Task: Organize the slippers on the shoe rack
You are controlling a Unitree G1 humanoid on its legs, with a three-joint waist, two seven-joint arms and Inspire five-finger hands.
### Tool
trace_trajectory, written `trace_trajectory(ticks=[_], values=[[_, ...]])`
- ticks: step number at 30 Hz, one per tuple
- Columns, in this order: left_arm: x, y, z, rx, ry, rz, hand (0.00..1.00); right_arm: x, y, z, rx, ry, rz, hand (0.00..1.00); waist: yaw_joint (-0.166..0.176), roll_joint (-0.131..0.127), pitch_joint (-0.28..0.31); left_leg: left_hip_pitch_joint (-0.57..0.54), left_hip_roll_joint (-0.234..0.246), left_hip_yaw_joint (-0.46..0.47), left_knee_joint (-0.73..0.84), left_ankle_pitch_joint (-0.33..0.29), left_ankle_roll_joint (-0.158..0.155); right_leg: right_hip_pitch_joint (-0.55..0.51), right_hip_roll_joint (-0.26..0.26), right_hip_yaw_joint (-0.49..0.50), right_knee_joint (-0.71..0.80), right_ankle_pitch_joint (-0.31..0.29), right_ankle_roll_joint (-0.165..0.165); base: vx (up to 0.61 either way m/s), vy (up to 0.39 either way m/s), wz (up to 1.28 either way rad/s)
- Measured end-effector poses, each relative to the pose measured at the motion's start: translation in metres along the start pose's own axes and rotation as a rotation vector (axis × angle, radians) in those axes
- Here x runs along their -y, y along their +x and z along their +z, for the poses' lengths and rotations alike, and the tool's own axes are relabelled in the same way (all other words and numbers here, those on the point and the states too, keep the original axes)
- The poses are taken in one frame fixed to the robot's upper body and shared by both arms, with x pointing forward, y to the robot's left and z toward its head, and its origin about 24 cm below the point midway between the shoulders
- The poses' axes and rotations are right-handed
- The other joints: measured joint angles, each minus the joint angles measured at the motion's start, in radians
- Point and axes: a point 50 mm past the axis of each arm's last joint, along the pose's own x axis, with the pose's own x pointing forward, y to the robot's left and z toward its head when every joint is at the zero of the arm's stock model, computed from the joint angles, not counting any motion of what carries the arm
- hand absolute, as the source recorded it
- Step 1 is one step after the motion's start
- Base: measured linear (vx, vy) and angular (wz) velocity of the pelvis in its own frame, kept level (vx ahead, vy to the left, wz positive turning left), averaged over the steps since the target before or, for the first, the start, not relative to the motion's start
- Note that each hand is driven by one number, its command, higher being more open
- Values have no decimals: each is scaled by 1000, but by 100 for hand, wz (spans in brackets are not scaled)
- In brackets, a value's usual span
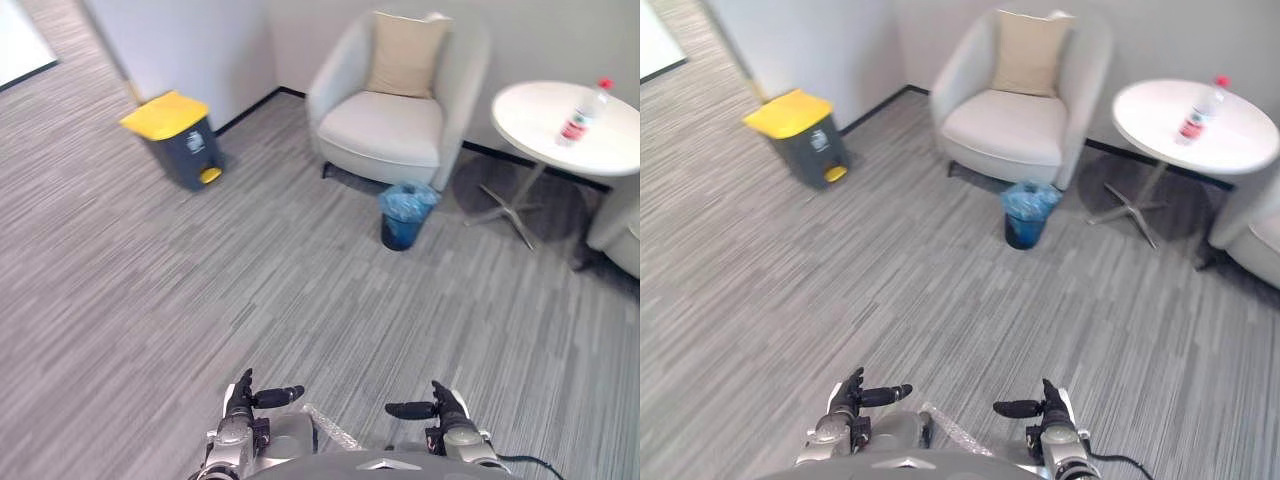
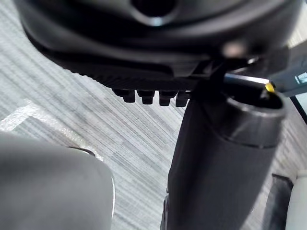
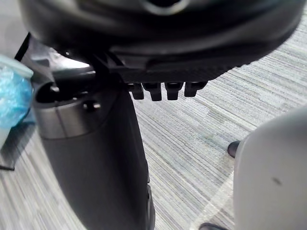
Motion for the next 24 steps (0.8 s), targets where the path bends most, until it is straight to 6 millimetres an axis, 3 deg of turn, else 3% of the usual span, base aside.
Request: trace_trajectory(ticks=[2, 5, 13, 18, 20, 21, 22, 23, 24], values=[[-1, 0, 1, -1, -13, 5, 100, -4, -2, -2, -5, 15, 8, 100, 8, -22, -6, 33, -9, 59, -5, -12, 24, -13, -22, 8, 39, -21, 15, 210, 155, -66], [0, -1, -5, -26, 7, -7, 100, -5, -4, -7, -12, 43, 4, 100, -1, -30, -24, 93, -20, 81, -54, -12, 24, -9, -34, 10, 50, -22, 16, 188, 66, -39], [2, -5, -18, -66, 5, -15, 100, 0, -6, -25, -75, 127, -23, 100, -2, -14, -73, 214, 12, 162, -111, -7, 23, 8, 0, 60, 95, -26, 21, 166, -41, -42], [1, -6, -24, -88, 24, -19, 100, 1, -7, -31, -102, 125, -24, 100, -2, -17, -107, 231, 28, 209, -76, 1, 11, 20, 4, 60, 50, -17, 19, 150, -61, -55], [-2, -5, -23, -86, 26, -13, 100, -1, -6, -29, -99, 126, -21, 100, 1, -32, -102, 188, 25, 203, 43, 10, 24, 38, -17, 65, 44, -10, 14, 92, 12, -37], [-8, -4, -21, -71, 36, -3, 100, -3, -7, -31, -117, 128, -18, 100, 4, -63, -100, 170, -28, 157, -82, -71, 27, 54, -61, 72, 31, -9, 16, 59, 5, -13], [-5, -5, -22, -69, 42, -10, 100, 2, -6, -32, -118, 135, -32, 100, -7, -39, -107, 187, -29, 122, -262, 51, 40, 51, -48, 49, 30, -4, 24, 38, 5, -10], [-3, -5, -23, -74, 24, -16, 100, 8, -5, -35, -133, 137, -44, 100, -5, -29, -100, 189, -14, 125, -287, 163, 31, 57, -39, 39, 35, -6, 33, 54, 23, -4], [-4, -5, -23, -76, 18, -8, 100, 3, -6, -37, -140, 148, -33, 100, 1, -32, -107, 187, -8, 126, -280, 171, 31, 57, -39, 14, 29, 10, 49, 68, 38, -13]])
